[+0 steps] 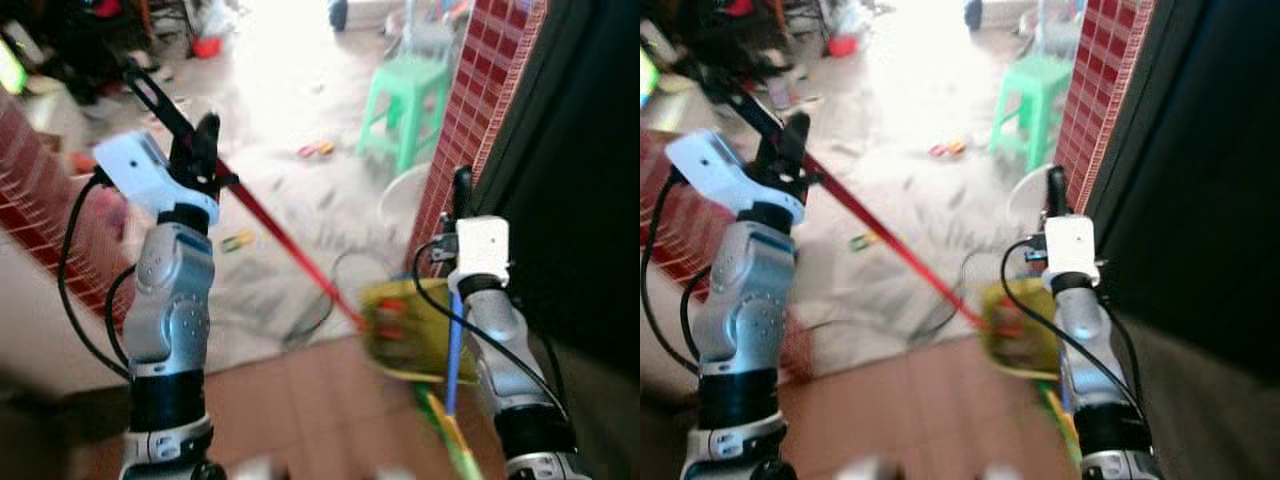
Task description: Sweep floor
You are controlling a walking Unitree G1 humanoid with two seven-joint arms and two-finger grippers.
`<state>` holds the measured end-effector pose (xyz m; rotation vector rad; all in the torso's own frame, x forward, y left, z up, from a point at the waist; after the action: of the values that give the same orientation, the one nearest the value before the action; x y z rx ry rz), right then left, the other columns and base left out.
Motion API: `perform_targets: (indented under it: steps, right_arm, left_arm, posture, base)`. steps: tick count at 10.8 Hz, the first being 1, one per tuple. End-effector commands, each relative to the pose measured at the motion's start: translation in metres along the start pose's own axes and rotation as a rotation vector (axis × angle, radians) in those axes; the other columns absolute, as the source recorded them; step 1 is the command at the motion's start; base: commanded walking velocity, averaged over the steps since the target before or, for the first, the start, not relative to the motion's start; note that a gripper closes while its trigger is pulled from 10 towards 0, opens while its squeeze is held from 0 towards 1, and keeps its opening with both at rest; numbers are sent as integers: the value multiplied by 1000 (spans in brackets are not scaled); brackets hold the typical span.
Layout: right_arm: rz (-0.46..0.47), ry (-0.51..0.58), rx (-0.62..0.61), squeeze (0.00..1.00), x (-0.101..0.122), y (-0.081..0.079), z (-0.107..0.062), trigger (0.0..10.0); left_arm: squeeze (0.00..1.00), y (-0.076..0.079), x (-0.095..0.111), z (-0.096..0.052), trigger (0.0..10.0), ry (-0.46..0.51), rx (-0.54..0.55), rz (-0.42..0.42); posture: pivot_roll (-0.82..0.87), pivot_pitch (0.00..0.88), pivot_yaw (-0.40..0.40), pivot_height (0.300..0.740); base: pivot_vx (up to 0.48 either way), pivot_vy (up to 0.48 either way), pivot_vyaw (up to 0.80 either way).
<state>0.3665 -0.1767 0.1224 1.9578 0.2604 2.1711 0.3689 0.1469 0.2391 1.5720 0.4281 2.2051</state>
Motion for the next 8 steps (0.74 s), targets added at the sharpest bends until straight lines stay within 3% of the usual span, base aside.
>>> perform_targets:
  steps: [1,4,8]
  right_arm:
    - [13,62,20,0,18,-8,5,10000]
    - [14,62,28,0,18,-9,5,10000]
    - [12,63,33,0,18,-10,6,10000]
  left_arm:
    - [0,-3,24,1,10000,89,6,15]
    - [0,-2,24,0,10000,94,5,25]
    - [0,14,20,-1,10000,104,-64,126]
  posture:
    - [-131,0,64,740]
    - [-129,0,59,740]
    - [-130,0,60,740]
  base:
    - [469,0,0]
    - [0,0,0]
    - [0,0,0]
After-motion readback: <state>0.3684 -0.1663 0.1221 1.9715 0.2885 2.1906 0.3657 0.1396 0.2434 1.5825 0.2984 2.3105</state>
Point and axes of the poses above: a point about 5 cm out from each wrist's last joint towards the gripper, its own z axis pointing out of the wrist towards the gripper, its own x axis along the axis of the wrist's last joint, y = z × x, the point moved 6 cm from there along z, pointing out of the wrist towards the gripper
